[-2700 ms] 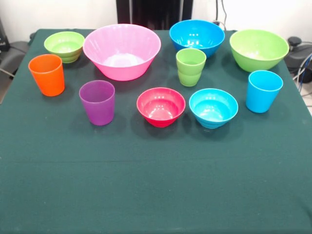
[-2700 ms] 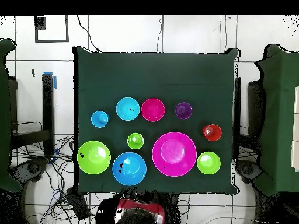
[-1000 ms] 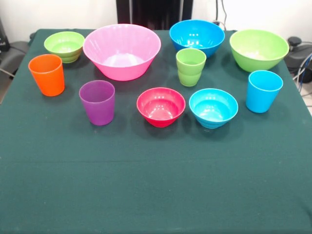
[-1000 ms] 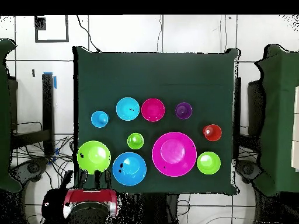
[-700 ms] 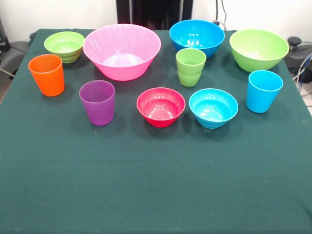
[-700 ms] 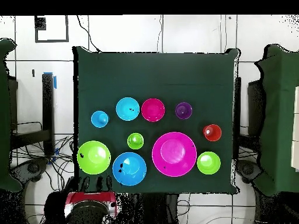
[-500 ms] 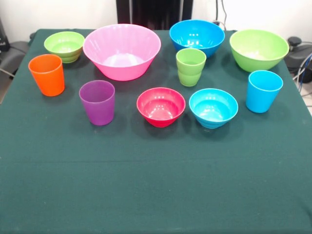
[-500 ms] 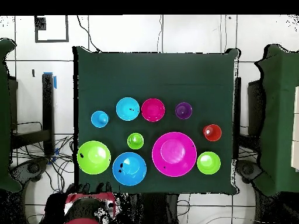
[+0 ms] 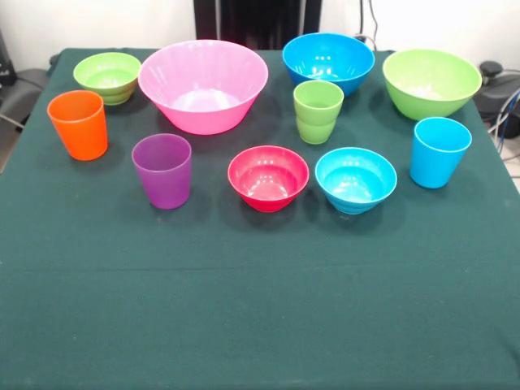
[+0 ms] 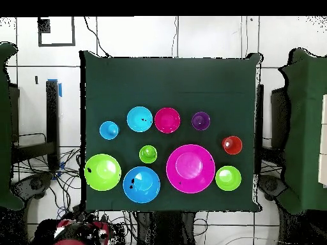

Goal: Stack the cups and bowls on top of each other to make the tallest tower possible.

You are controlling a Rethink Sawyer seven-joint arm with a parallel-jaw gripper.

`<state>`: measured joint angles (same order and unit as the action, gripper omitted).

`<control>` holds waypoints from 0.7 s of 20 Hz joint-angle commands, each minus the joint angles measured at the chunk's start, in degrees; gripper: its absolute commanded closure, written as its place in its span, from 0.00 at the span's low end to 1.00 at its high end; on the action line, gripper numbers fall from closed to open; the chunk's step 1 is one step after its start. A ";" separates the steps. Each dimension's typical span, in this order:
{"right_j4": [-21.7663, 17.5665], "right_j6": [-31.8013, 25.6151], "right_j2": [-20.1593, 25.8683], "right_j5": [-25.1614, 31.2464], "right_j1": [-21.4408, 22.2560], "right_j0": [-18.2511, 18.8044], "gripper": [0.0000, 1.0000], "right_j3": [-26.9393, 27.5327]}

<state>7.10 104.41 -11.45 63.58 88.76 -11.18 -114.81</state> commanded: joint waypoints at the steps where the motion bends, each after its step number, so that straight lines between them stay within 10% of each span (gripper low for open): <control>1: -5.35 21.74 -3.48 0.90 1.75 -5.50 0.00 -12.31; 8: -8.14 16.88 -7.47 -3.47 7.81 -7.75 0.00 -16.89; 14: -5.85 -4.02 -7.61 -13.21 0.41 5.93 0.00 -17.94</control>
<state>4.84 119.84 -12.06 58.92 91.80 -12.89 -116.15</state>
